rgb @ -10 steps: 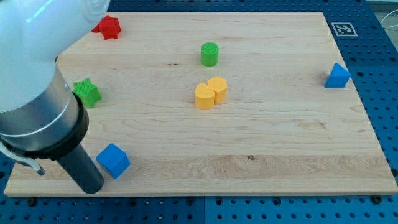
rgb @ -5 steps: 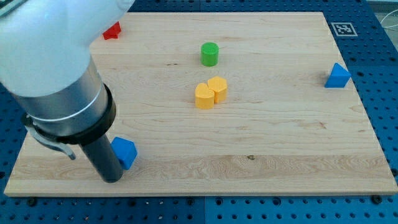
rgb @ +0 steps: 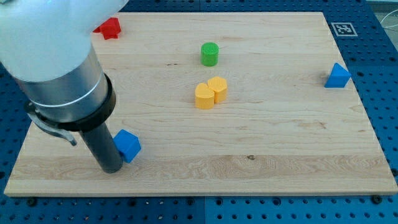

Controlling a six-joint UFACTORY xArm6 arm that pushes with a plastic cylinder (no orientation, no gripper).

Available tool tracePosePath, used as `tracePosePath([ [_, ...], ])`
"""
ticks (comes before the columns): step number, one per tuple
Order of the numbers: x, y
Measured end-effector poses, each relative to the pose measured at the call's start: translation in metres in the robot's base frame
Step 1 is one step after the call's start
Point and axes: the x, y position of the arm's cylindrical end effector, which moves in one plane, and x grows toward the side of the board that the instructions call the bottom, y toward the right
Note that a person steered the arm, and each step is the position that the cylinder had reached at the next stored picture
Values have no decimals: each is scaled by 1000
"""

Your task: Slide blue cube towards yellow heart

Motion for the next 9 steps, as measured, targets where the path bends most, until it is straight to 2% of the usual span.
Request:
tracePosePath([
  [2, -14, 8],
  [4, -58, 8],
  [7, -79, 15],
  [9, -77, 16],
])
